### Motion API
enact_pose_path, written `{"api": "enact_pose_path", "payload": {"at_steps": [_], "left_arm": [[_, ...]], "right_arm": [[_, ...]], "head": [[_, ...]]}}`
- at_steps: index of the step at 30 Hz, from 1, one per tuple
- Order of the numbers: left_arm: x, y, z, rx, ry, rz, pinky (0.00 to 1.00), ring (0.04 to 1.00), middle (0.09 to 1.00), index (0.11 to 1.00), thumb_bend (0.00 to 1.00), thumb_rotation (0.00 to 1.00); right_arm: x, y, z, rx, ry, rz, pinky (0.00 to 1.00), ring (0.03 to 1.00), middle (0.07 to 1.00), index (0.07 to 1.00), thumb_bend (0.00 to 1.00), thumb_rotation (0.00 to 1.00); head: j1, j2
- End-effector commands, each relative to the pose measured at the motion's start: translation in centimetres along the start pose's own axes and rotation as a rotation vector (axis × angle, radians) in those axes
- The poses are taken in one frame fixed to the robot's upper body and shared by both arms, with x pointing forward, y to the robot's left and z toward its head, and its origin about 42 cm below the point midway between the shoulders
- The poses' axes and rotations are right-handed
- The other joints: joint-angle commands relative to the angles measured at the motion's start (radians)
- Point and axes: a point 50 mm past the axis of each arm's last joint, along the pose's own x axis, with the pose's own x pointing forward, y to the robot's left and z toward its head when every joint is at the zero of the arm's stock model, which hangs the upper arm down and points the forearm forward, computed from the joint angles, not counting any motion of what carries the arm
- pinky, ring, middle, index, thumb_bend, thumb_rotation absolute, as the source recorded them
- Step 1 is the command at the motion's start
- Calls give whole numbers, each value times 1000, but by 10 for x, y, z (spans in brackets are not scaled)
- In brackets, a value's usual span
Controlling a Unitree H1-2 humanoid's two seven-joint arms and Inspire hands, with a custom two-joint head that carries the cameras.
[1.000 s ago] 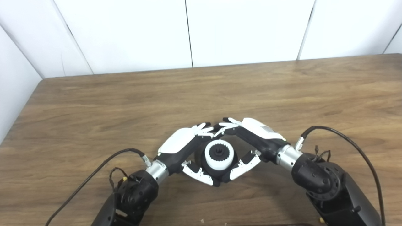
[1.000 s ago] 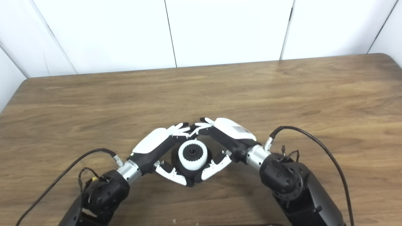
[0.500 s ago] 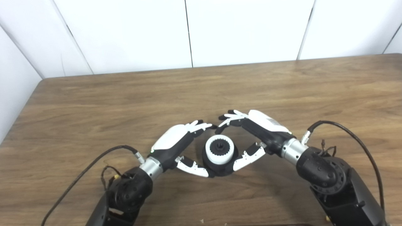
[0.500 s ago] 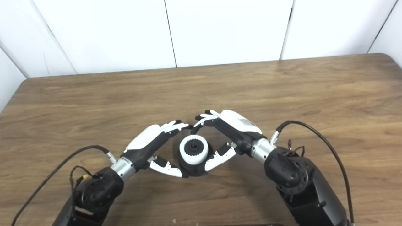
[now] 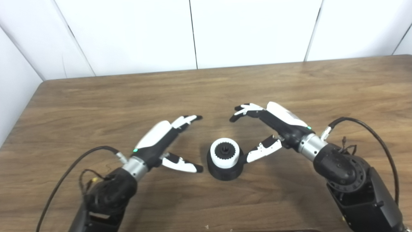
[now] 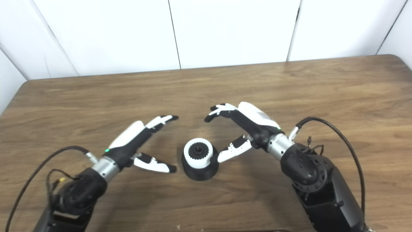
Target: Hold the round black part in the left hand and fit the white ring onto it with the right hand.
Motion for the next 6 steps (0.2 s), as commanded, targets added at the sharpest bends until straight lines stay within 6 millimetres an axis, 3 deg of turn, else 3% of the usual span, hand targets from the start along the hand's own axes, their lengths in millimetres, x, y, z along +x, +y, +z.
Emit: {"api": "enact_pose_path", "payload": {"at_steps": [1, 3, 6], "left_arm": [[-10, 17, 2, -32, -25, 59, 963, 1000, 991, 968, 1000, 307], [-20, 19, -6, -97, -9, 86, 982, 1000, 998, 981, 1000, 338], [-33, 20, -17, -184, 17, 145, 904, 971, 993, 991, 1000, 442]], "right_arm": [[2, -13, 2, -6, -25, -79, 842, 936, 906, 785, 1000, 341], [-2, -13, -4, 16, -6, -93, 836, 933, 912, 801, 1000, 365], [-9, -12, -16, 62, 20, -108, 846, 944, 934, 837, 974, 412]], "head": [[-2, 2], [-4, 2], [-2, 1]]}}
